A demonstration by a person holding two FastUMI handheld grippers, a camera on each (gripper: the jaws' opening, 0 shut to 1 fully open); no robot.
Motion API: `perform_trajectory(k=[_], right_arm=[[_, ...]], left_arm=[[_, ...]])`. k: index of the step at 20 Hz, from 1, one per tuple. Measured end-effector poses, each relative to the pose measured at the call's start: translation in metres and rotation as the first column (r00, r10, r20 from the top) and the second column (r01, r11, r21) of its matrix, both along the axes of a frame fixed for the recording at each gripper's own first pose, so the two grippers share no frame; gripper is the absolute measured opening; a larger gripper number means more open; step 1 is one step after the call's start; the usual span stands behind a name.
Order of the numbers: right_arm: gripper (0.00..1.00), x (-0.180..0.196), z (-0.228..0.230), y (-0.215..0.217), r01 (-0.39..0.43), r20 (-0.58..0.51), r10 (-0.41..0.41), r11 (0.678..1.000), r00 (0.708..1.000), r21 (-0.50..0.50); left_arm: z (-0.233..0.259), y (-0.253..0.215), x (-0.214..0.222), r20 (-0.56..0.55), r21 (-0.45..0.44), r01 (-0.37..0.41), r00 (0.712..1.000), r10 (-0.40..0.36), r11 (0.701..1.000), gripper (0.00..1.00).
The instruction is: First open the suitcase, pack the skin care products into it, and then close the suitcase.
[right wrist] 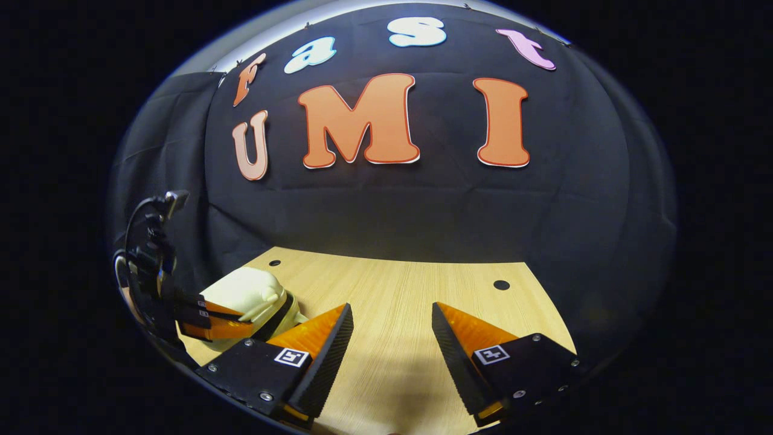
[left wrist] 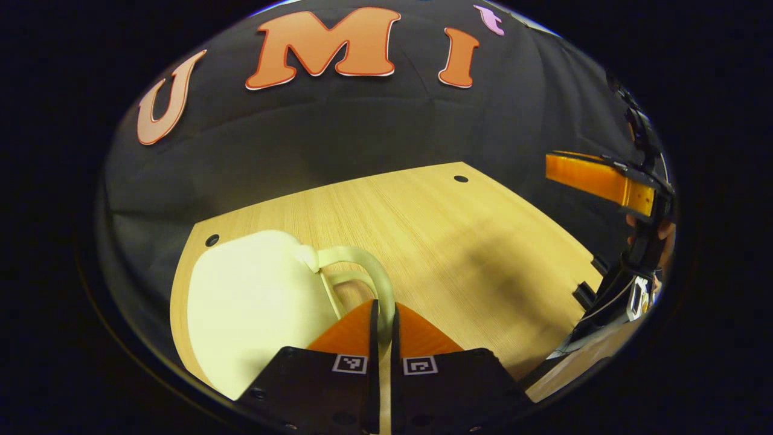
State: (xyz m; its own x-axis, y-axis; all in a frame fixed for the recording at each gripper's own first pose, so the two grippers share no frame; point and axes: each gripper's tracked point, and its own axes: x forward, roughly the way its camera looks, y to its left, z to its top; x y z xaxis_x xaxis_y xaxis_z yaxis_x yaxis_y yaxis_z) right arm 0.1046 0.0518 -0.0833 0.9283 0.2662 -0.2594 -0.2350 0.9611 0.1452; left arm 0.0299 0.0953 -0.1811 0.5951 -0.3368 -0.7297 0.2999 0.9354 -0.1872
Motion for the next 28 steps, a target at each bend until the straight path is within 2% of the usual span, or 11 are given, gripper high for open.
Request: perform_trajectory(k=[1,2,5,8,9,12,18,20,21,25,28], right_arm=[[0.84,0.0,0.0,-0.001,-0.001,0.0,0.001,1.0,1.0,0.001],[0.84,0.0,0.0,-0.002,0.001,-0.001,-0.001,1.0,1.0,0.001],[0.84,-0.002,0.005,-0.004,0.002,0.011,-0.002,1.0,1.0,0.013],[0.84,-0.002,0.014,-0.009,0.004,0.032,-0.005,1.0,0.999,0.021],[0.84,-0.003,0.017,-0.009,0.004,0.041,-0.005,1.0,0.999,0.024],[0.84,-0.004,0.033,-0.003,-0.022,0.08,0.02,0.999,0.997,0.03],[0.85,-0.005,0.069,-0.005,-0.029,0.184,0.028,1.0,0.982,0.007],[0.86,-0.007,0.089,-0.006,-0.031,0.252,0.026,0.999,0.967,0.019],[0.87,-0.01,0.093,-0.006,-0.032,0.27,0.026,0.999,0.962,0.016],[0.89,-0.017,0.117,-0.01,-0.028,0.341,0.024,1.0,0.94,0.007],[0.91,-0.021,0.119,-0.002,-0.035,0.365,0.033,0.999,0.93,-0.001]], left_arm=[[-0.003,-0.002,-0.002,-0.013,0.011,0.01,1.0,-0.009,1.0,0.08],[-0.004,-0.005,-0.005,-0.021,0.012,0.016,1.0,-0.016,1.0,0.17],[0.023,-0.036,0.004,0.054,-0.107,0.027,0.998,-0.021,0.994,0.22],[0.059,-0.042,0.023,0.157,-0.103,0.0,0.987,0.016,0.995,0.58],[0.073,-0.042,0.03,0.188,-0.108,-0.009,0.982,0.029,0.994,0.62],[0.128,-0.039,0.044,0.331,-0.119,-0.055,0.939,0.092,0.991,0.89],[0.188,-0.016,0.058,0.502,-0.167,-0.214,0.821,0.27,0.962,0.99],[0.219,0.01,0.053,0.587,-0.206,-0.274,0.734,0.343,0.939,0.99],[0.23,0.012,0.05,0.606,-0.221,-0.279,0.712,0.355,0.935,0.98],[0.251,0.008,0.039,0.631,-0.262,-0.284,0.672,0.387,0.922,0.97],[0.246,-0.003,0.033,0.62,-0.263,-0.291,0.679,0.392,0.92,0.97]])
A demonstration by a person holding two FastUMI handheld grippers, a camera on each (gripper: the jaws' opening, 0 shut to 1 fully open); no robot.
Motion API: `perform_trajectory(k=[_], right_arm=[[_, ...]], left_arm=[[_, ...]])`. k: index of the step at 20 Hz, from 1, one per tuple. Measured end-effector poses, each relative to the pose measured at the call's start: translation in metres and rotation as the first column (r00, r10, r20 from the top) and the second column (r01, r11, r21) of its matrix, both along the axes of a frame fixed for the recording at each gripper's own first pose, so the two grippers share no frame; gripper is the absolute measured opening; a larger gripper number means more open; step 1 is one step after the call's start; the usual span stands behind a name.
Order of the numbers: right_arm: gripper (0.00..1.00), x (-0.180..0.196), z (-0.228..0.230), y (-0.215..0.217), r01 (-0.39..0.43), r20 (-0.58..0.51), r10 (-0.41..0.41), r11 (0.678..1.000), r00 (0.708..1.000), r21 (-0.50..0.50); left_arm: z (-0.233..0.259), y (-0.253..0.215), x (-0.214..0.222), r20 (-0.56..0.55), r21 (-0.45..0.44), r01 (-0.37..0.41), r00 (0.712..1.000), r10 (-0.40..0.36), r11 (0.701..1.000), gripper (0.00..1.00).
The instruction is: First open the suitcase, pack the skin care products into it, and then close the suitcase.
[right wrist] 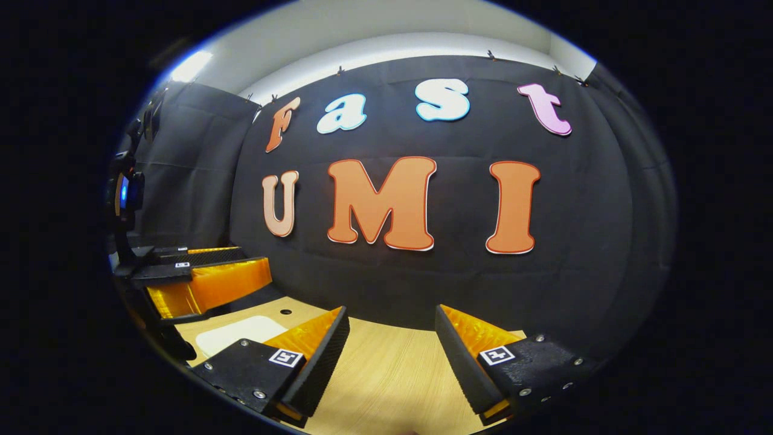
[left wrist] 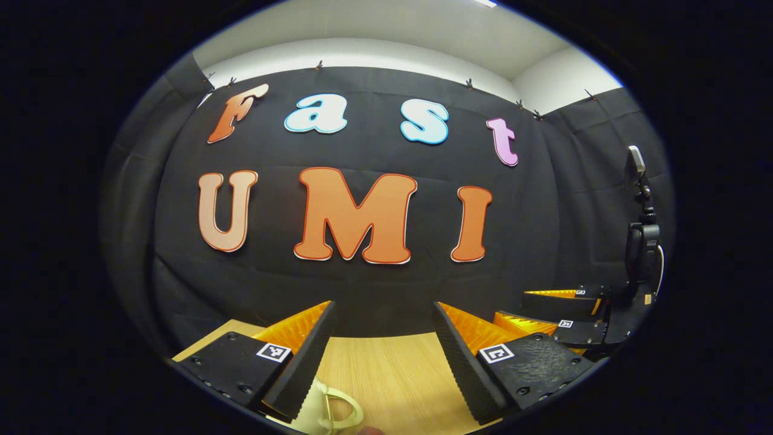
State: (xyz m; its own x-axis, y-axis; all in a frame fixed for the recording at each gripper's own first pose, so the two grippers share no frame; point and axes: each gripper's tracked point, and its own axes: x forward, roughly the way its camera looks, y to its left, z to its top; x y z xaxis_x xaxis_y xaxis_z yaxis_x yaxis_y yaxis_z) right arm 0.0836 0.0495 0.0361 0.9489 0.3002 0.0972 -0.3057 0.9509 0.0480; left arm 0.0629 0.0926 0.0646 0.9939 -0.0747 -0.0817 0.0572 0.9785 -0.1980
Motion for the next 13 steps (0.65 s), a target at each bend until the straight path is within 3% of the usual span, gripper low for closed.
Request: perform_trajectory(k=[8,13], right_arm=[[0.92,0.01,-0.006,-0.009,0.037,0.01,-0.036,0.998,0.999,-0.059],[0.92,0.034,0.023,-0.008,0.025,0.013,-0.025,0.999,1.0,0.035]], left_arm=[[-0.027,-0.01,0.014,-0.064,0.058,0.025,0.998,-0.022,0.998,0.95],[0.004,-0.026,0.047,-0.036,-0.012,0.065,0.997,-0.065,0.998,0.97]])
